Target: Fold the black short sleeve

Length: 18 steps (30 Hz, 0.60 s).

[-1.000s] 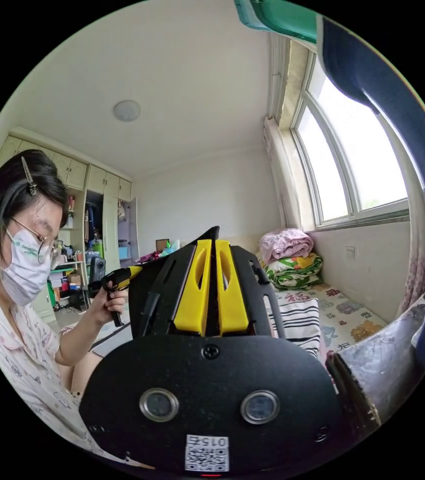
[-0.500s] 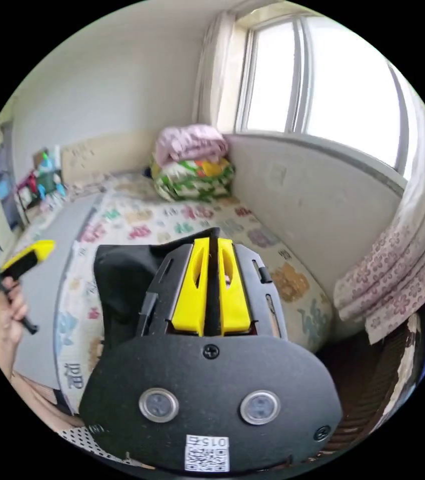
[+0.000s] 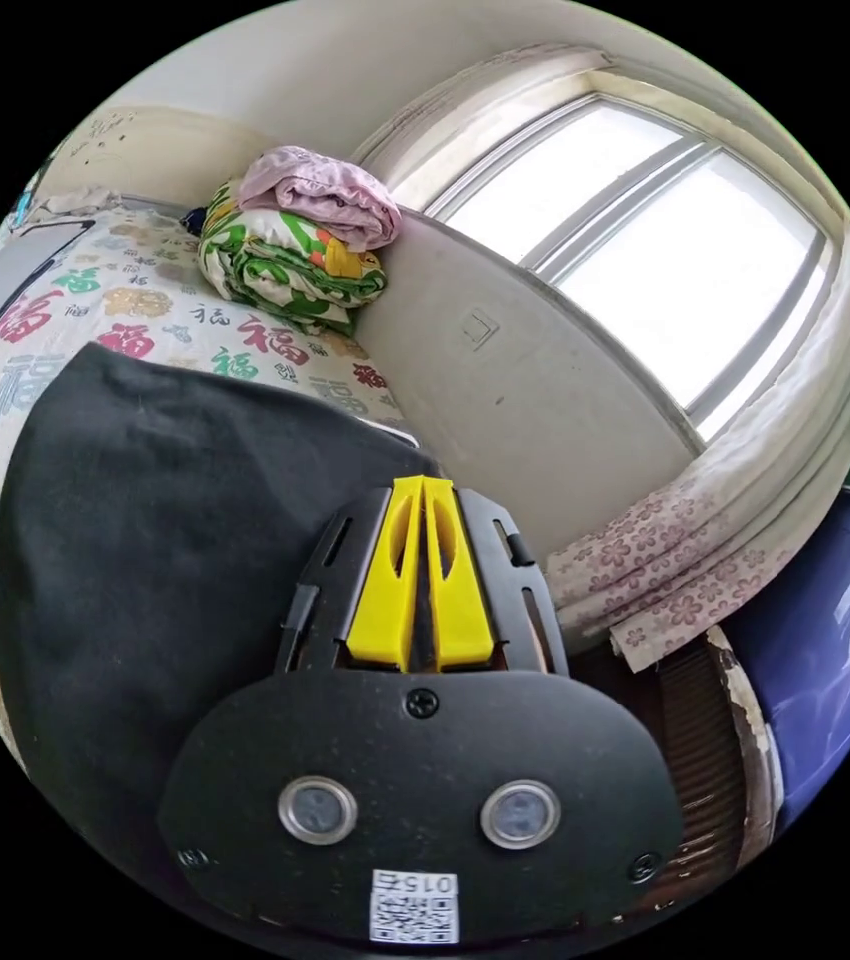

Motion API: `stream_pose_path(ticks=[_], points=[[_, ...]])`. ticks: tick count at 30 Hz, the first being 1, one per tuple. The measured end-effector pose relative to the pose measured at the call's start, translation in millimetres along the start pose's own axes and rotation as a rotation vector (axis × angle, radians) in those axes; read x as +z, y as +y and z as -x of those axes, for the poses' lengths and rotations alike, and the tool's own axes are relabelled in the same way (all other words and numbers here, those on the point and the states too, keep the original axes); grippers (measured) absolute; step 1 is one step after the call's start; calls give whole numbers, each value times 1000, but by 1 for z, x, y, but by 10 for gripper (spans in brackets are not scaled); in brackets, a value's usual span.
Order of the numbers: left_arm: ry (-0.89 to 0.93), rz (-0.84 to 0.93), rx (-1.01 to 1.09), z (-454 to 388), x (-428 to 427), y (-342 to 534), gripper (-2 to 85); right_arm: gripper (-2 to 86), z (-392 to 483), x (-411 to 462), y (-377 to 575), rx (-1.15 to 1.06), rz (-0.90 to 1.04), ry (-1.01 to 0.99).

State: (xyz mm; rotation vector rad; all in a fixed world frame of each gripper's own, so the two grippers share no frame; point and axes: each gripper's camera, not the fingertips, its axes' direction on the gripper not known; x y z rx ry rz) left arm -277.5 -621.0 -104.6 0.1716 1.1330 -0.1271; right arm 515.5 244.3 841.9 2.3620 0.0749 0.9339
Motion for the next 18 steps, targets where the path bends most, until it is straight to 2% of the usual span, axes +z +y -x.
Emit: stream_pose_path(ticks=[3, 5, 7, 9, 11, 13, 18], points=[[-138, -92, -41, -2, -101, 31, 61, -10, -58, -26, 17, 124, -129, -20], [-246, -137, -49, -8, -161, 51, 59, -10, -113, -86, 46, 240, -348, -98], [-442, -175, -86, -12, -237, 88, 55, -10, -149, -142, 78, 323, -526, -216], [-564, -191, -152, -12, -289, 124, 55, -9, -185, -194, 121, 405, -698, -469], [-647, -199, -238, -12, -337, 165, 61, -7, -219, -248, 187, 415, -924, -936], [-765, -231, -364, -18, -400, 231, 73, -6, -230, -277, 231, 422, -1034, -1228], [-1037, -212, -621, -38, -510, 372, 100, -5, -245, -325, 323, 467, -1021, -1874]])
